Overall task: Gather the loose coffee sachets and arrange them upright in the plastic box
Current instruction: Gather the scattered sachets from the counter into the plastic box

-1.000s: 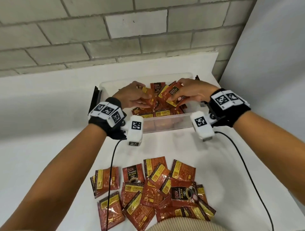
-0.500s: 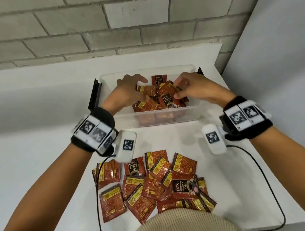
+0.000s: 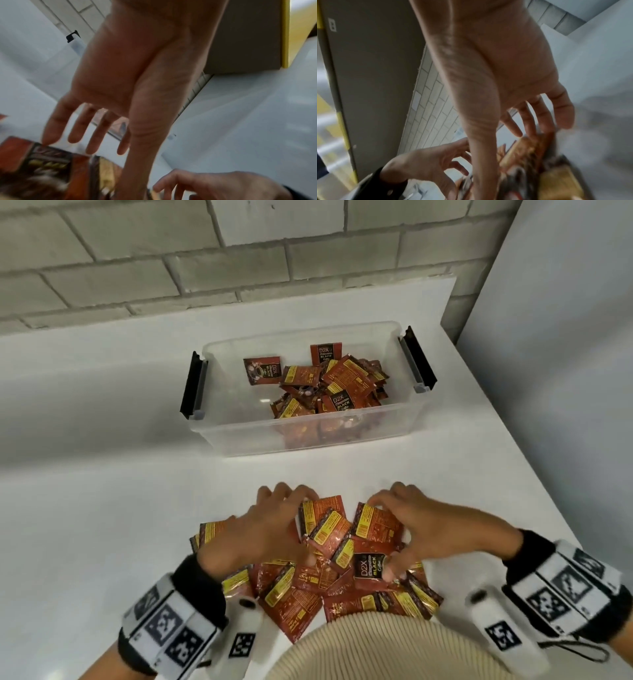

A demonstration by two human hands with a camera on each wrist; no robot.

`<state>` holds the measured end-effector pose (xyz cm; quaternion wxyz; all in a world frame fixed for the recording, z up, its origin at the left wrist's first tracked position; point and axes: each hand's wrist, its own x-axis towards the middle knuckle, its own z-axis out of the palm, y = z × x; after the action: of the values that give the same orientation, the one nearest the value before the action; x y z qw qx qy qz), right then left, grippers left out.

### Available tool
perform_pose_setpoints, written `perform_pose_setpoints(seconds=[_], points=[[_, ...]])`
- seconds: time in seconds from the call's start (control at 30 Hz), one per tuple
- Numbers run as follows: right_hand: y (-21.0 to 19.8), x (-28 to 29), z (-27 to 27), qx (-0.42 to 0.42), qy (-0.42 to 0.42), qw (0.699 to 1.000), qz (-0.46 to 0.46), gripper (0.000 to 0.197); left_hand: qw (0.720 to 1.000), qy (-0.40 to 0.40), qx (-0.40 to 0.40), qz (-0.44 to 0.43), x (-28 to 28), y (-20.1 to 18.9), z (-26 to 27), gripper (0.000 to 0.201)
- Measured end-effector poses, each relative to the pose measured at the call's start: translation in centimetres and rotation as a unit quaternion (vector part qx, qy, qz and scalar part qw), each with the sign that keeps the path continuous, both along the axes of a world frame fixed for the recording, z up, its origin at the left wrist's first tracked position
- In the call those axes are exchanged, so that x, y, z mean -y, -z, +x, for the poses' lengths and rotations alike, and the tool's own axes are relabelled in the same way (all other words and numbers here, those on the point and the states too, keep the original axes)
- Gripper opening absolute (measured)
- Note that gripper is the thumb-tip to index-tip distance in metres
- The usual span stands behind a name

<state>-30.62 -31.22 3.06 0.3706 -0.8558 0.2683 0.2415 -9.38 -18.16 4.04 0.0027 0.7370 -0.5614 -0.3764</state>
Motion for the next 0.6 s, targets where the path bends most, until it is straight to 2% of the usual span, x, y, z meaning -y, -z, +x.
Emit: perform_pose_setpoints(seconds=[0.03,0.1,0.23,0.33,0.43,0.6], points=[[0.4,-0.5,-0.2,-0.005,-0.004,1.0,-0.014,0.105,0.999,0.008,0.03,0.011,-0.5,0.5,-0.2,0.089],[0.8,-1.1,-0.1,-0.001,0.007,0.999,-0.048,0.101,0.997,-0.001,0.07,0.013,-1.0,1.3,-0.3,0.1],[0.9,-0.9,0.6,-0.014,0.036,0.994,-0.104,0.066,0.997,-0.054,0.046,-0.015,-0.8,2.2,0.4,0.1],[0.8,-0.1,0.7,0.015,0.07,0.996,-0.046,0.049,0.995,-0.096,-0.004,-0.005,-0.2,2.4,1.3,0.085],[0.6,0.9,0.4,0.046,0.113,0.992,0.019,0.043,0.991,-0.126,-0.041,-0.001,0.2,1.8,2.2,0.062],[-0.4,2.4,-1.0,0.063,0.112,0.989,0.071,0.035,0.991,-0.115,-0.003,-0.061,0.6,0.8,3.9,0.026]])
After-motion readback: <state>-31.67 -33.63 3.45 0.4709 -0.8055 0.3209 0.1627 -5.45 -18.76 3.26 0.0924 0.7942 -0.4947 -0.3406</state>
